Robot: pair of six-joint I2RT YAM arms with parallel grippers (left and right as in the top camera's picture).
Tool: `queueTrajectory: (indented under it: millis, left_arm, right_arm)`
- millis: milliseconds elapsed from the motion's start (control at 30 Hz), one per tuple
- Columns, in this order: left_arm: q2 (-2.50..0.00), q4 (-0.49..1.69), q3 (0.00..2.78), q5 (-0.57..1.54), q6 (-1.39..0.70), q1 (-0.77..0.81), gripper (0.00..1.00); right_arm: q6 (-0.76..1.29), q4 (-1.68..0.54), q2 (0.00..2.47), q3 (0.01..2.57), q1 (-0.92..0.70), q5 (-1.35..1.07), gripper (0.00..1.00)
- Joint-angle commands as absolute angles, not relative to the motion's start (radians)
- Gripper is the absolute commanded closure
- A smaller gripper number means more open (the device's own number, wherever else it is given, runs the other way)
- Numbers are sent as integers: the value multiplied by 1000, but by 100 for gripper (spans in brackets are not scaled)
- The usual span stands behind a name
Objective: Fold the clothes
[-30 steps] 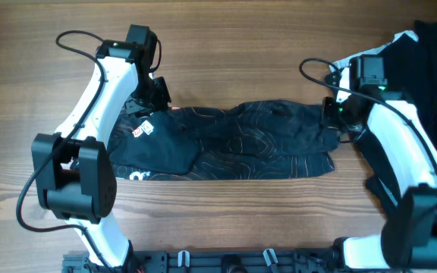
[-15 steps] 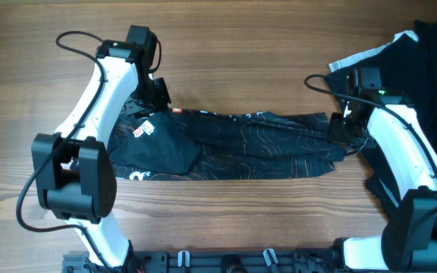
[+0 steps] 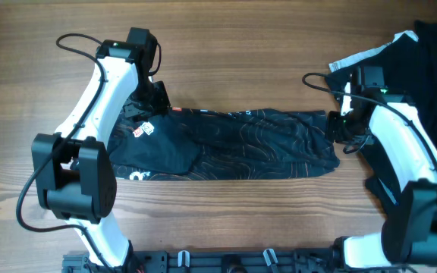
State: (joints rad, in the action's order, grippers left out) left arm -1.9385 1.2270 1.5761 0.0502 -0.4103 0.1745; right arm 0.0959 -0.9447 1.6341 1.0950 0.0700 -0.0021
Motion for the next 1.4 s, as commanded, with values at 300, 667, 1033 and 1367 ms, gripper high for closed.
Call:
queueTrajectory:
  millis: [300, 667, 1033, 1367]
  left_arm:
    - [-1943, 1216, 1571, 55, -423, 172, 59]
    - [-1943, 1223, 1571, 54, -422, 171, 60]
    - [-1932, 1265, 1571, 70, -390, 31, 69]
    - [-1932, 1253, 1571, 81, -389, 35, 68]
  right_arm:
    - [-130, -845, 1980, 1085, 95, -354, 35]
    - [-96, -871, 1999, 1099, 78, -356, 96]
    - [27, -988, 1798, 1347, 128, -164, 96]
    - [321, -899, 1797, 1346, -300, -252, 96]
